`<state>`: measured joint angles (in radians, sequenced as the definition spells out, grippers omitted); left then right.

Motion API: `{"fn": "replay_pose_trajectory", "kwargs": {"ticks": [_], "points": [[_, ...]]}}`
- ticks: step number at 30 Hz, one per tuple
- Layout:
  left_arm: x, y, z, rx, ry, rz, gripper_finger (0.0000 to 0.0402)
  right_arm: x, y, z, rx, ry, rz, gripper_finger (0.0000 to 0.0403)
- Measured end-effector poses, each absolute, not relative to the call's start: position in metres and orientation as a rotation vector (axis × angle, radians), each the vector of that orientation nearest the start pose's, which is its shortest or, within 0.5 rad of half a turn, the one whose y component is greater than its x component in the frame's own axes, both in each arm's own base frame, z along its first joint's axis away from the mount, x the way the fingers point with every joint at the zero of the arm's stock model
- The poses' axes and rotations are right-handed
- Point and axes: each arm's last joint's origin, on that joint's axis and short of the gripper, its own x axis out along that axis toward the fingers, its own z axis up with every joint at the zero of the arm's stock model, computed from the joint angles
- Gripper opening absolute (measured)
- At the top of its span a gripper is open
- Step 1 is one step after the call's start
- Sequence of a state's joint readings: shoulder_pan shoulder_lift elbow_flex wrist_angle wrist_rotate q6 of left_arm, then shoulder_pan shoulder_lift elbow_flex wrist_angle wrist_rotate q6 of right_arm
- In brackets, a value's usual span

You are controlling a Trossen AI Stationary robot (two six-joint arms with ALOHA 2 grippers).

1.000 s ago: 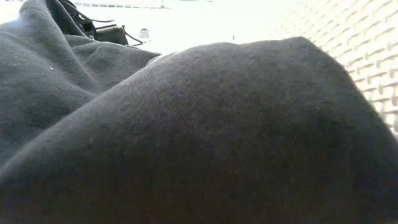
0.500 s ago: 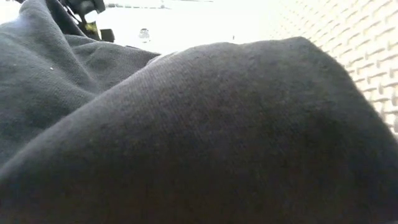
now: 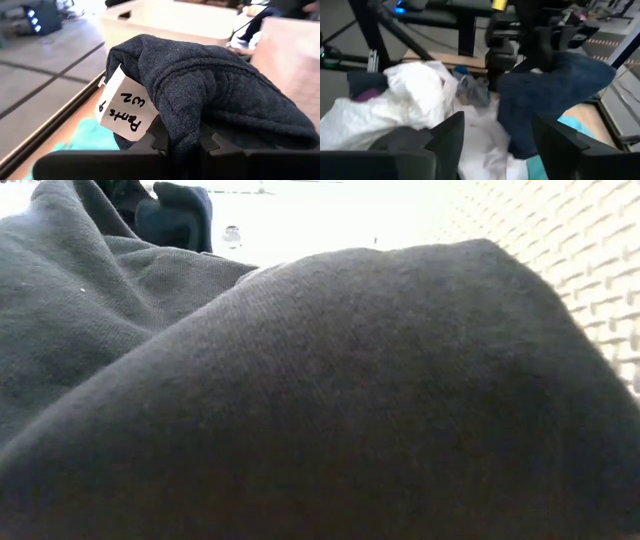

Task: Sort clothes
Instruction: Put the black shorts into the top white laundry bin

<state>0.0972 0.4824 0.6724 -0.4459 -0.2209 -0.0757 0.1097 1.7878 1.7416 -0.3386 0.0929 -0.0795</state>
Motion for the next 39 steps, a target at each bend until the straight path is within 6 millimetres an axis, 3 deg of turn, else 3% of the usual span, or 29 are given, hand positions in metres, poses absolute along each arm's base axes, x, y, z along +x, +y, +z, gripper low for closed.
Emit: {"fn": "replay_pose_trajectory", "kwargs": {"ticks": [8,19,28,34,39], "points": [[0.120,0.007,0.312,0.021,0.198,0.219,0.0020,0.423,0.022,0.374,-0.074,0.307,-0.019,0.0294],[0.149,-0.017,0.318,0.190,0.113,0.046,0.0020,0.460,0.002,0.320,-0.031,0.380,-0.049,0.0297],[0.160,-0.027,0.314,0.227,0.126,-0.026,0.0020,0.466,0.004,0.316,-0.048,0.349,0.053,0.0292],[0.163,-0.028,0.317,0.221,0.087,-0.056,0.0020,0.466,0.004,0.318,-0.043,0.325,0.053,0.0249],[0.162,-0.028,0.318,0.208,0.079,-0.058,0.0027,0.466,0.007,0.318,-0.023,0.333,0.055,0.0146]]}}
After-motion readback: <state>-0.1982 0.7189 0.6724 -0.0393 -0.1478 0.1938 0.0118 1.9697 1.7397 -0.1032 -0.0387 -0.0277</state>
